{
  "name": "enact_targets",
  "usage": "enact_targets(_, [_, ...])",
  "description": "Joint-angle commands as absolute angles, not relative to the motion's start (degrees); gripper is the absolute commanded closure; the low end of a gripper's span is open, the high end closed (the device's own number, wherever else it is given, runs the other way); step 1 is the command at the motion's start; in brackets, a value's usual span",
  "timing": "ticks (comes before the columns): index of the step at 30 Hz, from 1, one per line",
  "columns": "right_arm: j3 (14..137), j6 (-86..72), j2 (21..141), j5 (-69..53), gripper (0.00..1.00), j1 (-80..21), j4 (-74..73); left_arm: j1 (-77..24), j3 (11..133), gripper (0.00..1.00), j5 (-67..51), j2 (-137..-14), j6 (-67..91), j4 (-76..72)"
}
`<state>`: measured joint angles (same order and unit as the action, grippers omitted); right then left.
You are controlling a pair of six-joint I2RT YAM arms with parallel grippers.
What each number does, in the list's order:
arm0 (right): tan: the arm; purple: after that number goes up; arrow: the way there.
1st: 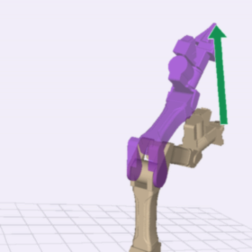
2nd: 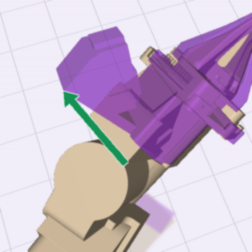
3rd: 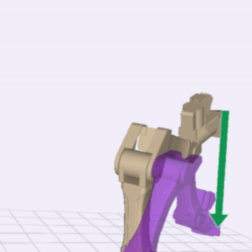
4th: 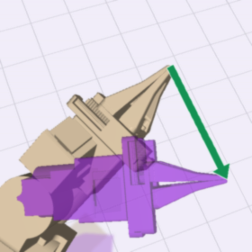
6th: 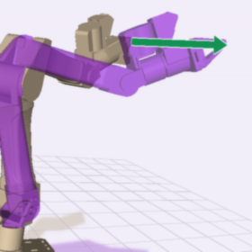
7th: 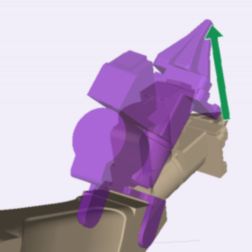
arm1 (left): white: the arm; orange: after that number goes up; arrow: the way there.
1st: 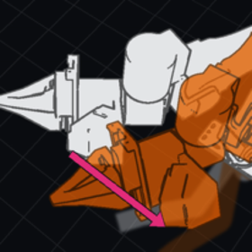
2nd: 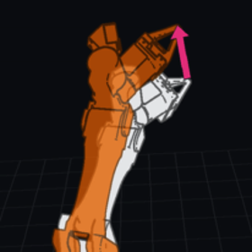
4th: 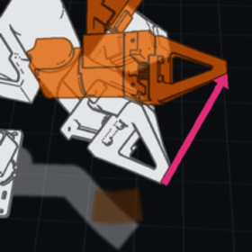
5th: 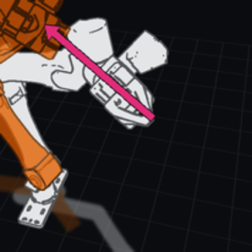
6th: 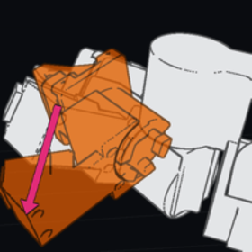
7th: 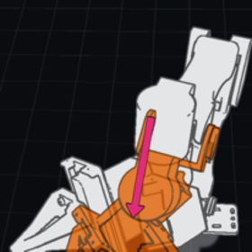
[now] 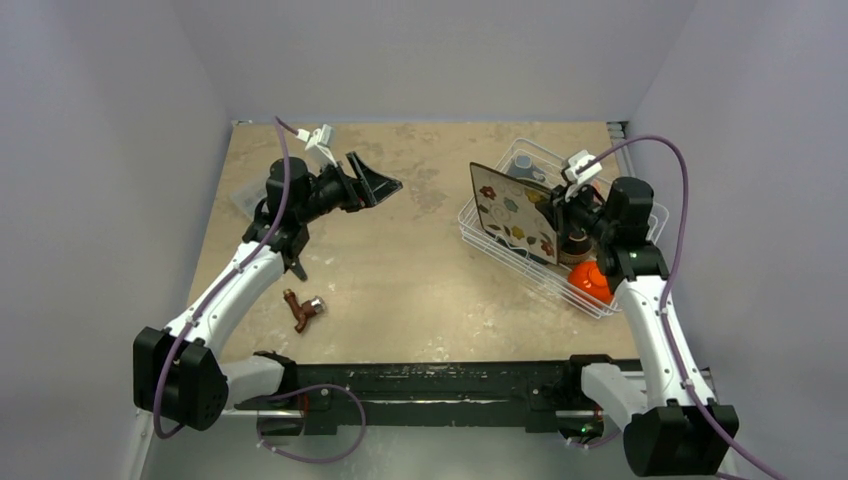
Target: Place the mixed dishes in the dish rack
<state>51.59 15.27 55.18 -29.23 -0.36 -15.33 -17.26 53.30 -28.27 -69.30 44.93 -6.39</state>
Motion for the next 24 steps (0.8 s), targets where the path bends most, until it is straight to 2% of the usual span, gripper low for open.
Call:
enact_targets(1, [50.5,13.2,51.8,-30.9,1.00,-0.2,1.6,-17.1,54.1,0.21,-29.0,-69.4,45.0,-9.0])
enact_targets(8, [40.5,10.2,48.2,-28.3,1.00,-0.2,10.6,-17.1,54.1,0.21,-29.4,-70.0,45.1,-9.2])
enact_targets(14, [38.4,10.4,47.2,-23.9,1.00,-0.2,10.4,-17.1,54.3,0.21,-29.8,-70.4,45.3,-9.1])
enact_targets(15, [37.9,10.4,47.0,-22.9,0.98,-0.2,10.8,-17.1,54.2,0.21,-29.8,-70.4,45.4,-9.1])
enact_targets(17, [37.1,10.3,46.7,-20.0,0.78,-0.2,11.2,-17.1,54.2,0.21,-29.7,-70.4,45.4,-9.0])
enact_targets(18, [36.9,10.4,46.6,-19.1,0.75,-0.2,11.1,-17.1,54.2,0.21,-29.7,-70.5,45.2,-8.9])
enact_targets(24, [37.2,10.9,45.9,-14.4,0.73,-0.2,9.7,-17.1,54.4,0.21,-30.2,-70.7,45.5,-8.9])
